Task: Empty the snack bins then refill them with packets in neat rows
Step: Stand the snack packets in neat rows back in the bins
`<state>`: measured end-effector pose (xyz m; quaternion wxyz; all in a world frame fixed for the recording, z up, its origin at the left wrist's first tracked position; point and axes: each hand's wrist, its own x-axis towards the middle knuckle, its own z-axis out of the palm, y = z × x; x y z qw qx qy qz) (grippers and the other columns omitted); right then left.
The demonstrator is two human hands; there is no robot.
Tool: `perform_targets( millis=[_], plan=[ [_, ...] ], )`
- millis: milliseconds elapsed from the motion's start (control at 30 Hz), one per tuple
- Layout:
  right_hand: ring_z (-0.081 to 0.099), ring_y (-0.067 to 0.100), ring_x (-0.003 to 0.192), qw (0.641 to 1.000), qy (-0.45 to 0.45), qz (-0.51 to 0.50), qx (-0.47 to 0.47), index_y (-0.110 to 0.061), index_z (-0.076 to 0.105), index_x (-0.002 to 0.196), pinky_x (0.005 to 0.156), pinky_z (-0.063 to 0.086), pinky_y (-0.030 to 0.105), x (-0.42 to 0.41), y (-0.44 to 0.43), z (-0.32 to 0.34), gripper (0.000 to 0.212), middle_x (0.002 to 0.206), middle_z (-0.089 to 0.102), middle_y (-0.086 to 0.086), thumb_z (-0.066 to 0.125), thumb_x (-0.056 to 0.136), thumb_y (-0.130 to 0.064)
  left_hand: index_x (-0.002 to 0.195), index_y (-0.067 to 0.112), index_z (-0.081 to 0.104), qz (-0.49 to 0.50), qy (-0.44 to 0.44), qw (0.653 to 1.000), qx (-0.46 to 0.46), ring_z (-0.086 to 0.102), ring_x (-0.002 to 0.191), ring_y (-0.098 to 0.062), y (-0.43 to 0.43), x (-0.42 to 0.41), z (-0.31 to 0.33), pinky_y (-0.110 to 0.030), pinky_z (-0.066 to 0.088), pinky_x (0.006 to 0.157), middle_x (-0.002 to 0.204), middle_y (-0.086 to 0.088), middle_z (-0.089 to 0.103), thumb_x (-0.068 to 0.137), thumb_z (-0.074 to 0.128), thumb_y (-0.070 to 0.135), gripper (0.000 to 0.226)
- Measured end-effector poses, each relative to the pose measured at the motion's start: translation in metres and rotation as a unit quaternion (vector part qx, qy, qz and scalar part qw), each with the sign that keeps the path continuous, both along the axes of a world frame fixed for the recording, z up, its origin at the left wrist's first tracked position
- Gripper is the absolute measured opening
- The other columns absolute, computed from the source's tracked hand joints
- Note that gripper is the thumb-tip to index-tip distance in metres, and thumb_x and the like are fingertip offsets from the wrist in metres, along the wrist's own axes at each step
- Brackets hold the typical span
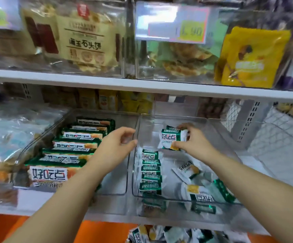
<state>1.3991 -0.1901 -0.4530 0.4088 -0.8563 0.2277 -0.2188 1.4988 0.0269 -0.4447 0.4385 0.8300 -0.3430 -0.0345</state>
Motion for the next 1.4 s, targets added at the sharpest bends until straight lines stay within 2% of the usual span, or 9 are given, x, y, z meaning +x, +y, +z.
perform_targets(
  millis=[267, 400, 467, 633, 800, 1000, 1233, 1300, 1400],
  plan=[
    [0.051, 0.019, 0.087, 0.991, 0.109, 0.034, -0.07, -0.016, 0.053, 0.118, 0.058, 0.039, 0.019, 0.073, -0.018, -0.044, 0.048, 0.101, 0.053, 0.004, 0.076, 0.076, -0.013, 0.119, 0.037, 0.056, -0.058, 0.046, 0.997, -0.004, 0.056, 0.089, 0.005, -0.006, 0.028, -0.013, -0.008, 0.04, 0.071, 0.116, 0.015, 0.055, 0.089, 0.062, 0.039, 0.031],
    [0.049, 0.007, 0.064, 0.962, 0.201, 0.104, 0.153, -0.018, 0.062, 0.115, 0.048, 0.038, 0.014, 0.082, -0.007, -0.044, 0.031, 0.085, 0.057, 0.0, 0.063, 0.086, -0.008, 0.116, 0.039, 0.055, -0.07, 0.076, 0.994, -0.021, 0.055, 0.08, 0.012, -0.007, 0.033, -0.019, -0.01, 0.039, 0.067, 0.105, 0.021, 0.054, 0.088, 0.062, 0.042, 0.029],
    [0.049, 0.005, 0.065, 0.946, 0.209, 0.132, 0.209, -0.019, 0.065, 0.111, 0.05, 0.04, 0.014, 0.084, -0.006, -0.043, 0.026, 0.094, 0.064, 0.0, 0.058, 0.088, -0.008, 0.116, 0.041, 0.055, -0.074, 0.082, 0.994, -0.021, 0.053, 0.075, 0.018, -0.008, 0.035, -0.022, -0.009, 0.037, 0.065, 0.103, 0.023, 0.053, 0.088, 0.061, 0.042, 0.029],
    [0.05, 0.008, 0.083, 0.956, 0.234, 0.145, 0.098, -0.028, 0.053, 0.124, 0.064, 0.042, 0.017, 0.084, -0.01, -0.042, 0.04, 0.111, 0.06, 0.002, 0.049, 0.094, -0.002, 0.116, 0.04, 0.057, -0.086, 0.091, 0.992, -0.035, 0.056, 0.076, 0.017, -0.009, 0.038, -0.026, -0.014, 0.04, 0.069, 0.108, 0.02, 0.056, 0.085, 0.063, 0.042, 0.031],
    [0.057, 0.01, 0.084, 0.954, 0.207, 0.193, 0.098, -0.02, 0.061, 0.108, 0.067, 0.045, 0.018, 0.085, -0.013, -0.044, 0.04, 0.099, 0.064, 0.001, 0.05, 0.087, 0.013, 0.114, 0.04, 0.056, -0.088, 0.104, 0.99, -0.046, 0.058, 0.079, 0.016, -0.01, 0.038, -0.025, -0.013, 0.042, 0.072, 0.112, 0.022, 0.055, 0.085, 0.064, 0.04, 0.03],
    [0.053, 0.013, 0.087, 0.957, 0.214, 0.186, 0.063, -0.02, 0.057, 0.117, 0.067, 0.044, 0.021, 0.086, -0.012, -0.051, 0.028, 0.109, 0.058, -0.003, 0.059, 0.092, -0.008, 0.113, 0.042, 0.056, -0.093, 0.111, 0.988, -0.052, 0.058, 0.08, 0.014, -0.01, 0.038, -0.025, -0.013, 0.043, 0.073, 0.112, 0.023, 0.054, 0.085, 0.064, 0.04, 0.03],
    [0.054, 0.011, 0.112, 0.965, 0.206, 0.156, 0.04, -0.024, 0.051, 0.133, 0.091, 0.047, 0.028, 0.077, -0.016, -0.041, 0.038, 0.131, 0.055, -0.003, 0.054, 0.096, -0.031, 0.114, 0.044, 0.055, -0.098, 0.122, 0.986, -0.052, 0.06, 0.08, 0.01, -0.009, 0.039, -0.025, -0.015, 0.044, 0.076, 0.113, 0.026, 0.052, 0.085, 0.064, 0.042, 0.031],
    [0.052, 0.009, 0.111, 0.968, 0.201, 0.145, 0.038, -0.023, 0.053, 0.131, 0.087, 0.045, 0.022, 0.07, -0.022, -0.032, 0.034, 0.129, 0.054, -0.006, 0.052, 0.097, -0.027, 0.115, 0.043, 0.055, -0.1, 0.123, 0.986, -0.054, 0.06, 0.079, 0.011, -0.009, 0.039, -0.025, -0.015, 0.043, 0.075, 0.113, 0.026, 0.052, 0.085, 0.064, 0.042, 0.032],
    [0.053, 0.015, 0.114, 0.937, 0.294, 0.162, -0.092, -0.017, 0.054, 0.131, 0.082, 0.047, 0.013, 0.052, -0.038, -0.019, 0.037, 0.132, 0.054, -0.001, 0.052, 0.094, -0.008, 0.116, 0.042, 0.055, -0.102, 0.122, 0.986, -0.057, 0.059, 0.077, 0.013, -0.009, 0.04, -0.026, -0.014, 0.042, 0.074, 0.114, 0.024, 0.052, 0.085, 0.064, 0.042, 0.032]
  ],
)
